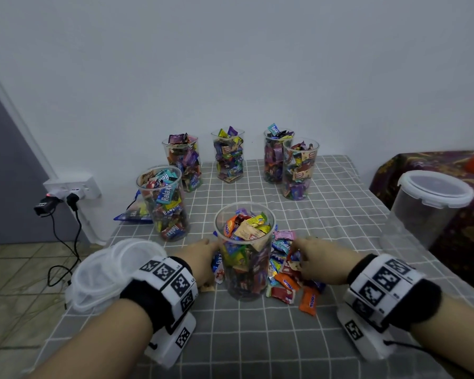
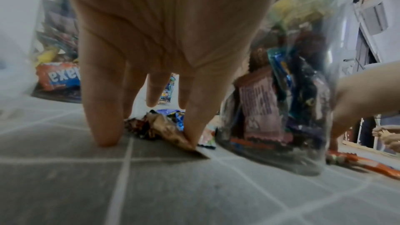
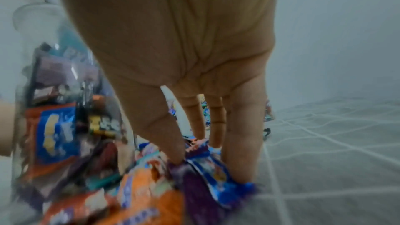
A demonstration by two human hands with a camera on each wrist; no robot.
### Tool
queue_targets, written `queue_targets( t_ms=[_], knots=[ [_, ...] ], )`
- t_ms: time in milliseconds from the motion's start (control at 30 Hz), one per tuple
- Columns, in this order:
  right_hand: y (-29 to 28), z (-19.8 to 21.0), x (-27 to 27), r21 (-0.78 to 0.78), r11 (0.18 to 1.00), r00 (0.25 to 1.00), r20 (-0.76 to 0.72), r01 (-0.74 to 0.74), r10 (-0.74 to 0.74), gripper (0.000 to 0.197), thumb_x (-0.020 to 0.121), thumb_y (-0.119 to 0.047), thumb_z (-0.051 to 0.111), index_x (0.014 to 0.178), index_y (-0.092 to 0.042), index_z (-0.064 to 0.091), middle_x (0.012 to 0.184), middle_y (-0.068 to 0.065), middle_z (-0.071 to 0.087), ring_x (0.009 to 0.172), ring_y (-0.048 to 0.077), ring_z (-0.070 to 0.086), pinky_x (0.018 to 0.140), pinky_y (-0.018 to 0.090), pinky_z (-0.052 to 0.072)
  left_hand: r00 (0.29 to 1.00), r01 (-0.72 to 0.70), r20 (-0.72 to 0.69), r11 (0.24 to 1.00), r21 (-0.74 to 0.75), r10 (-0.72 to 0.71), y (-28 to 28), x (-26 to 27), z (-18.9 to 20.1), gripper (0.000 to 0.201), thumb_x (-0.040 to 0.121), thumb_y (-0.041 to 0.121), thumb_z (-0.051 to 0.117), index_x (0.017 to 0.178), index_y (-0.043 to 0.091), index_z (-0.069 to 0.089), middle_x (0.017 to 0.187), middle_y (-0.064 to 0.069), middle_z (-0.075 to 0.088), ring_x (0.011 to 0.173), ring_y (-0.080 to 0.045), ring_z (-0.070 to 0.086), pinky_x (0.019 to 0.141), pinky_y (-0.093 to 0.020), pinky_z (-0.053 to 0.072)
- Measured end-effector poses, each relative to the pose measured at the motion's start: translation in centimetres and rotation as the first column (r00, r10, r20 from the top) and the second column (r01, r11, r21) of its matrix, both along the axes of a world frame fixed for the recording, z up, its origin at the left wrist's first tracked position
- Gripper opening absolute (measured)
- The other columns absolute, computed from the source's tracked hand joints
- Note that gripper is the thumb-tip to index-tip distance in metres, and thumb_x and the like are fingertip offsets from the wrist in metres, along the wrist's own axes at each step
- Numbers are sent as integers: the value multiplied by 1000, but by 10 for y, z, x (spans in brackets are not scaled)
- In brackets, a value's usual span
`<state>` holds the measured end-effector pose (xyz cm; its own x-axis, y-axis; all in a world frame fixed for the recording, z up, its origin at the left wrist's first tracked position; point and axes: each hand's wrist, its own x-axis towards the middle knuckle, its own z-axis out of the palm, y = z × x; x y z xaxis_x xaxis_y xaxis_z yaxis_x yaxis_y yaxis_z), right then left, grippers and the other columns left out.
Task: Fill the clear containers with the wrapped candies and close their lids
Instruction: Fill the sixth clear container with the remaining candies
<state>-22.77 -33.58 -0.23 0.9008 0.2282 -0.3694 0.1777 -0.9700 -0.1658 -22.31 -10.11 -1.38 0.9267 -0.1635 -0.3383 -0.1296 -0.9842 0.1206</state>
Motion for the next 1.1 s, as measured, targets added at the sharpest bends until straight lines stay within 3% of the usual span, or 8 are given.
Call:
queue_targets(
  t_ms=[167, 267, 367, 533, 733, 900, 1100],
  knots=[
    [-7, 6, -7, -26, 991, 983, -129, -132, 127, 85, 84, -40, 63, 151, -31, 10, 153, 1, 23, 136, 21, 32, 106, 32, 35, 997, 26, -66, 999, -35, -29, 3, -4, 5, 70, 75, 25, 74, 135, 27, 38, 133, 1, 49, 116, -19, 52, 93, -30, 46],
    [-4, 2, -16, -115, 954, 956, -125, -278, 264, 92, 81, -40, 66, 151, -35, 6, 155, -3, 15, 138, 21, 28, 106, 33, 35, 992, 72, -106, 997, 11, -70, 0, -5, 6, 71, 74, 27, 75, 135, 29, 39, 131, 3, 52, 112, -20, 55, 93, -36, 48],
    [-1, -8, -19, -172, 924, 939, -51, -343, 339, 84, 81, -37, 66, 149, -34, 17, 150, 3, 20, 133, 25, 34, 106, 36, 38, 989, 111, -107, 991, 68, -103, -3, -5, 7, 66, 77, 26, 73, 136, 28, 43, 133, 2, 52, 116, -22, 54, 97, -38, 46],
    [0, -10, -19, -120, 942, 948, 19, -313, 317, 52, 89, -28, 58, 137, -30, 38, 138, 2, 33, 123, 23, 43, 100, 37, 42, 997, 78, -19, 995, 63, -77, -2, -7, 2, 58, 82, 17, 66, 135, 25, 43, 132, -3, 51, 117, -24, 53, 93, -34, 47],
    [3, -15, -17, -112, 944, 945, 74, -311, 320, 38, 91, -21, 53, 128, -25, 47, 128, 4, 39, 116, 23, 46, 93, 36, 45, 999, 8, 40, 998, 69, -11, -7, -5, -1, 41, 91, 18, 55, 130, 23, 47, 123, -6, 55, 110, -24, 59, 87, -33, 50],
    [2, -15, -14, -96, 955, 954, 83, -281, 289, 33, 91, -13, 49, 123, -21, 51, 125, 4, 42, 112, 23, 50, 89, 35, 46, 994, -36, 103, 999, 0, 36, -7, -4, -4, 33, 91, 19, 54, 124, 20, 54, 124, -5, 57, 112, -24, 56, 91, -33, 48],
    [1, -14, -14, -61, 964, 958, 113, -258, 264, 18, 92, -14, 46, 106, -16, 56, 117, 6, 47, 105, 24, 53, 83, 32, 42, 982, -75, 171, 996, -53, 83, -7, -4, -1, 19, 92, 13, 50, 106, 17, 61, 112, -6, 63, 105, -23, 59, 75, -25, 40]
  ],
)
